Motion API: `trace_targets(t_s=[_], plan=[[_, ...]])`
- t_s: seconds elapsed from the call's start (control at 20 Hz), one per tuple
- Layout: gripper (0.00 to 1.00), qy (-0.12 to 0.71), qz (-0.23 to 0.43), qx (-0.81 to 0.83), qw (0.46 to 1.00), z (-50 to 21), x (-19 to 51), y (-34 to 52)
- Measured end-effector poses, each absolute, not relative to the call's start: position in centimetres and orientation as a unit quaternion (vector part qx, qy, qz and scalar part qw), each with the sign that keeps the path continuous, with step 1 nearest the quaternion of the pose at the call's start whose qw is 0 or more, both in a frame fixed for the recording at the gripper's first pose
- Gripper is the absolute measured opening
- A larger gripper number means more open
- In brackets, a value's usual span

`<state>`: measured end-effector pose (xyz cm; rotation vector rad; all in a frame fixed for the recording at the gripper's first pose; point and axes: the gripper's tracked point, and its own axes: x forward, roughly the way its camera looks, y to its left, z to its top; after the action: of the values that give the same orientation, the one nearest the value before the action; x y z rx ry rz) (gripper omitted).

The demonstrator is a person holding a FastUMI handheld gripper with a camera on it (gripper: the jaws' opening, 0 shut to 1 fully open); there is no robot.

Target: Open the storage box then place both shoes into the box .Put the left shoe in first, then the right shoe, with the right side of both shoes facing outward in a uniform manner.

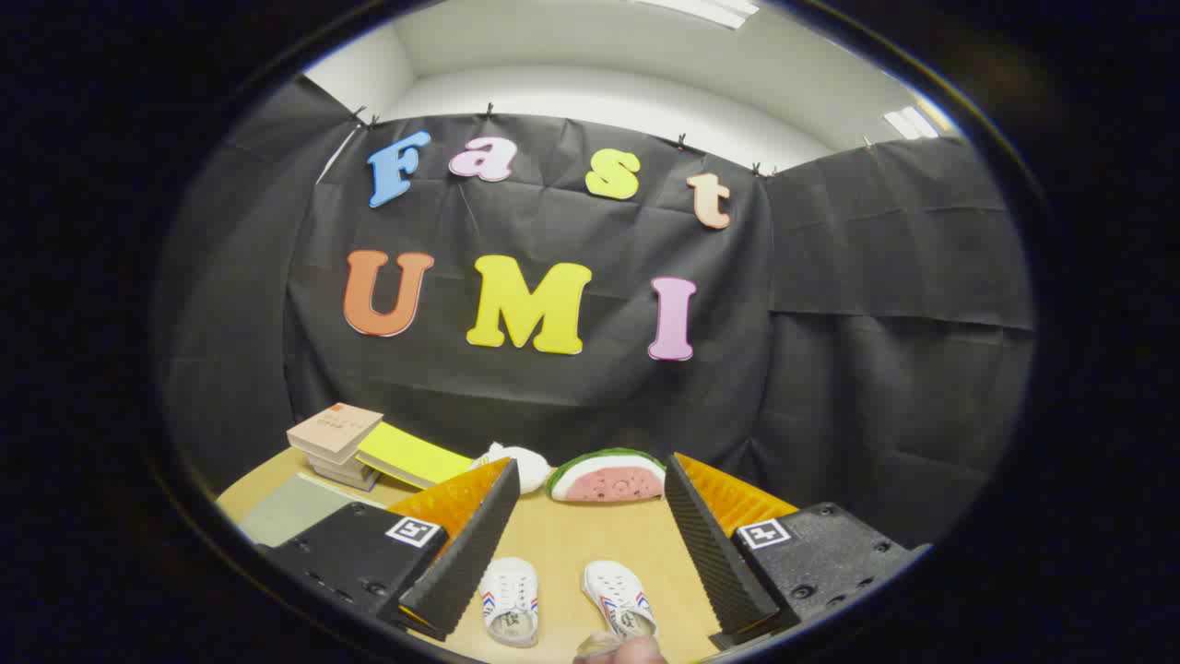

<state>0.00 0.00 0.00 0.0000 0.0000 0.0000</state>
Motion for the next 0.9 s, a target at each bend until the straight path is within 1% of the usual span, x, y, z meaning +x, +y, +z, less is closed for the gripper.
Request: trace_targets(t_s=[0.9], plan=[[1.00, -0.020, 0.037, -0.010, 0.999, 0.7, -0.6, -2.1]])
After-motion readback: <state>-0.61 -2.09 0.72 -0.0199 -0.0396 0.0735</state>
